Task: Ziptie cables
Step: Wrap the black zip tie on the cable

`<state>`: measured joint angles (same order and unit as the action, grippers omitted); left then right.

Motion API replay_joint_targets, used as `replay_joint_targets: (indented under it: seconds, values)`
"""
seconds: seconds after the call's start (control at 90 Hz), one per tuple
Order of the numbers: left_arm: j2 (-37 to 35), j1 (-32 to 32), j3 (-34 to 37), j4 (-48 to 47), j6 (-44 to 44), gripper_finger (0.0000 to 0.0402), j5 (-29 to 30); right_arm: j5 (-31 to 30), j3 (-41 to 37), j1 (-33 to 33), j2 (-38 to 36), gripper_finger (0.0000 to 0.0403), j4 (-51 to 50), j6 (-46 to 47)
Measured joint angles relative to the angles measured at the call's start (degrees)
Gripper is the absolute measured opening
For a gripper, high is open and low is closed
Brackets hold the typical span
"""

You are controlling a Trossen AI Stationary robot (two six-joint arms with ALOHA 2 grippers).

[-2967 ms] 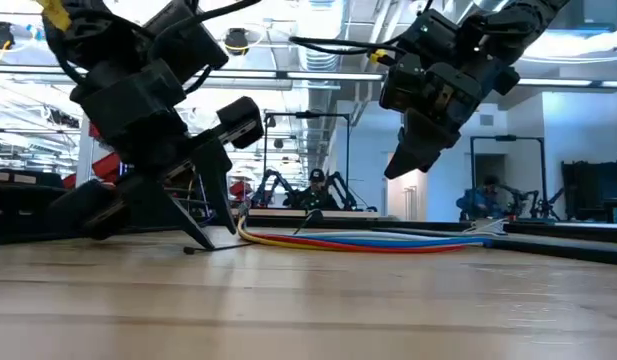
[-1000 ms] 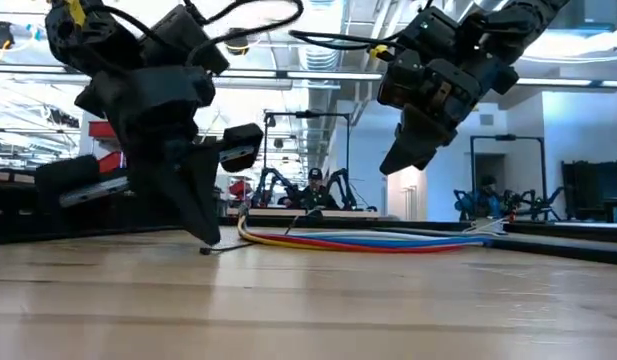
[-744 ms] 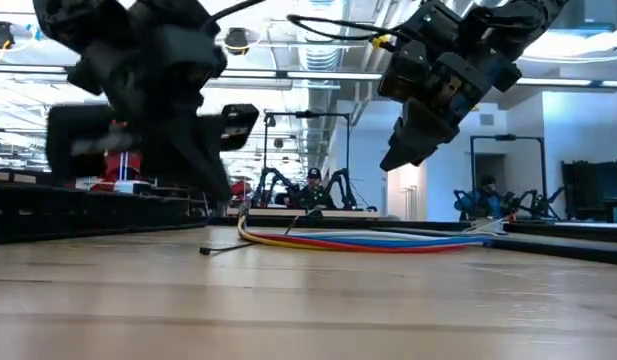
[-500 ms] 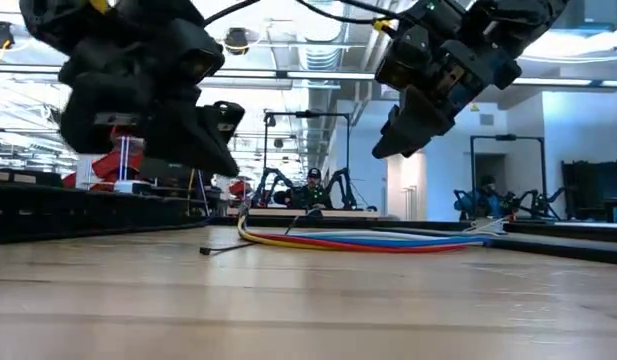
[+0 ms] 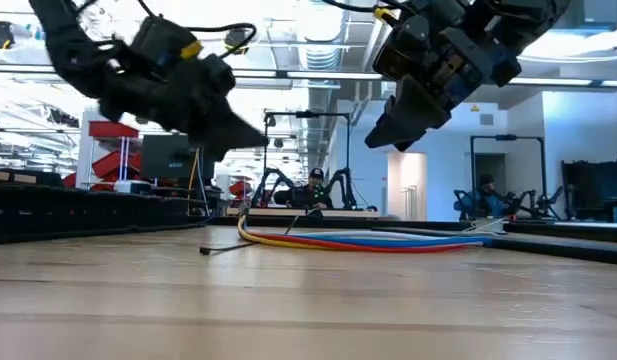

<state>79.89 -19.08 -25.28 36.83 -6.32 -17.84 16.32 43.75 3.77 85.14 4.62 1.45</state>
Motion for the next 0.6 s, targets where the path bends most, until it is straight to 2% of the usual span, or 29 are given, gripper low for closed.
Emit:
replay_joint_targets:
  seconds: [0.233,0.344,0.467,0.6]
  values:
    - [0.05,-13.51,-3.67,-5.14,-2.24,0.0,-5.06,0.02,0.06,-0.89,0.61,0.0,4.0,0.02]
    - [0.05,-18.55,-3.96,-5.79,-4.4,0.0,-6.92,0.02,2.59,-1.75,2.76,0.0002,3.33,-0.02]
    - [0.05,-22.15,-3.96,-5.8,-5.84,0.0,-11.79,0.02,8.5,-4.05,8.5,0.0024,1.83,-1.8]
    - [0.05,-22.97,-3.96,-5.7,-4.96,0.0,-12.05,-0.02,16.61,-6.75,16.2,0.0064,-5.48,-5.39]
